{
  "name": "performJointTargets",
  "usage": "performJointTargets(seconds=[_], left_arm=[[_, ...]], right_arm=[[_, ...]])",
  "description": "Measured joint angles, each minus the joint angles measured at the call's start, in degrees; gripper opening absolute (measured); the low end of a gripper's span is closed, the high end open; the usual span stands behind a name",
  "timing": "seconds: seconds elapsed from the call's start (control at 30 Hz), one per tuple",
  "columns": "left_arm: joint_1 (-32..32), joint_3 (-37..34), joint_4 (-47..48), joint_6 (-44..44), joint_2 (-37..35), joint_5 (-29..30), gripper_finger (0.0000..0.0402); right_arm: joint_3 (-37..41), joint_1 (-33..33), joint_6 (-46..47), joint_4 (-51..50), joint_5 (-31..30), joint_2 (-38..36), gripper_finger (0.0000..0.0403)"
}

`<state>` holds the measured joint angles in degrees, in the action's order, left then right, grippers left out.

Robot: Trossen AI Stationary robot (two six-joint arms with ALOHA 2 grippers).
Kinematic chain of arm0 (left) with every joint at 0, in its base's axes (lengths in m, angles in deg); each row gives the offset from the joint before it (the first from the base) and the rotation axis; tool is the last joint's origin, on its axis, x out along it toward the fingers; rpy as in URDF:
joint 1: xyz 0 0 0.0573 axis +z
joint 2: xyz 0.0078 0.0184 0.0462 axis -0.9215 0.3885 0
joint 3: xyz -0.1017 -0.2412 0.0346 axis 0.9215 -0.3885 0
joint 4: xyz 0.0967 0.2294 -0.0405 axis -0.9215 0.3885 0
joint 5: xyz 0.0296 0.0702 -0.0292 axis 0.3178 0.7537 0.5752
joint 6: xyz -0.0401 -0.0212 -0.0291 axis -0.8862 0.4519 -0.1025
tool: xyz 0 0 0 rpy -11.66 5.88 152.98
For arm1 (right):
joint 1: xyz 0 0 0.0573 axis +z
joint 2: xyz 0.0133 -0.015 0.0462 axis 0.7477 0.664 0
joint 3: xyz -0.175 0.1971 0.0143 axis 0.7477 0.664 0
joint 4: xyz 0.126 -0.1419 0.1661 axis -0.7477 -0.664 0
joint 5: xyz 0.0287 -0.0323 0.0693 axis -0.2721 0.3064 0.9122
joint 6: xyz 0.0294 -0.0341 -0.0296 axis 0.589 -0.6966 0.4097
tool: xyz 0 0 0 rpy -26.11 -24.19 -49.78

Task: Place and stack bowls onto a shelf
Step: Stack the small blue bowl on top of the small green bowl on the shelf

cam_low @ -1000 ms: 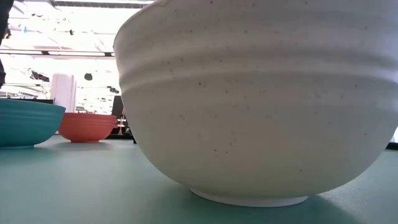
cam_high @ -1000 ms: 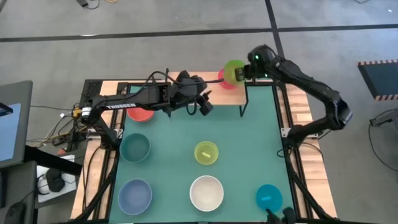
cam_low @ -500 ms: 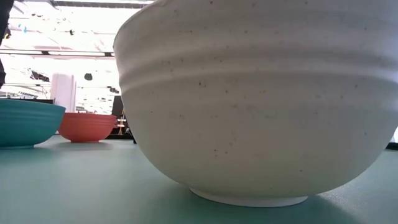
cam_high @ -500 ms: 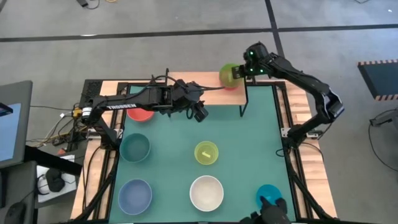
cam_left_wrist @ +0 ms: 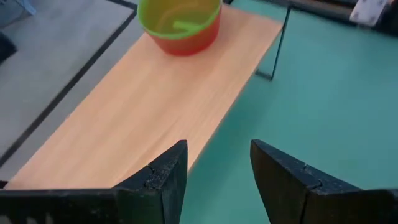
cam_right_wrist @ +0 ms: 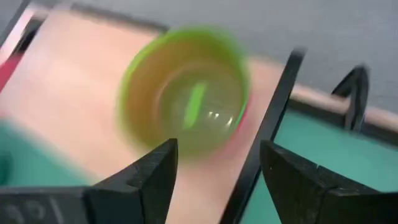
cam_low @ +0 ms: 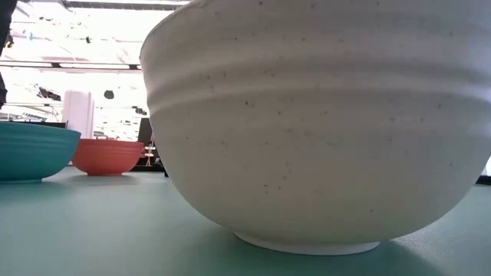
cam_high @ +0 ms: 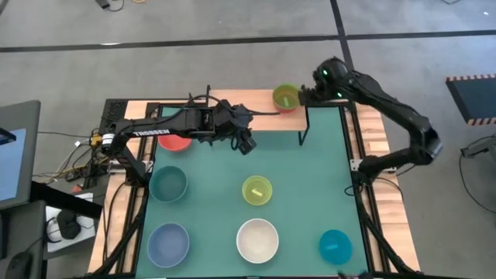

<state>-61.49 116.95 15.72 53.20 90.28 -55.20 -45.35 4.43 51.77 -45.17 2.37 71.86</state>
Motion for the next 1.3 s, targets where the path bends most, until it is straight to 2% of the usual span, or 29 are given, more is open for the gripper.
performJointTargets(seconds=[0.17, 0.27, 0.4, 0.53, 0.67, 0.8, 1.0, 1.13, 1.3], left_arm=[[0.22, -2.28, 0.50, 2.92, 0.00, -0.30, 0.0161], [0.89, -4.03, -0.26, 5.15, 0.00, -3.14, 0.0161], [1.91, -6.83, -4.19, 8.02, 0.04, -7.25, 0.0161], [2.88, -7.10, -6.04, 12.24, 0.07, -9.64, 0.0161], [3.48, -7.10, -8.93, 15.29, 0.07, -9.36, 0.0161], [3.89, -7.10, -11.33, 17.01, 0.07, -9.32, 0.0161], [3.82, -7.10, -12.92, 16.99, 0.07, -9.36, 0.0161], [3.82, -7.10, -12.86, 16.44, 0.07, -9.36, 0.0161], [3.78, -7.10, -12.77, 14.33, 0.07, -9.42, 0.0161]], right_arm=[[0.30, 10.66, 1.38, -14.44, 0.31, -8.10, 0.0254], [2.77, 18.74, 4.49, -23.12, 2.82, -11.82, 0.0254], [8.45, 33.78, 13.19, -29.68, 3.42, -16.36, 0.0254], [15.22, 51.63, 27.85, -26.78, 4.42, -19.64, 0.0254], [20.93, 69.41, 39.90, -16.37, 5.05, -20.05, 0.0254], [24.98, 81.55, 46.71, -6.80, 5.07, -16.60, 0.0254], [28.47, 90.73, 53.77, -0.58, 5.33, -9.29, 0.0254], [28.59, 92.61, 52.91, 4.11, 5.16, -4.61, 0.0254], [28.59, 93.87, 50.16, 4.36, 5.09, 2.19, 0.0254]])
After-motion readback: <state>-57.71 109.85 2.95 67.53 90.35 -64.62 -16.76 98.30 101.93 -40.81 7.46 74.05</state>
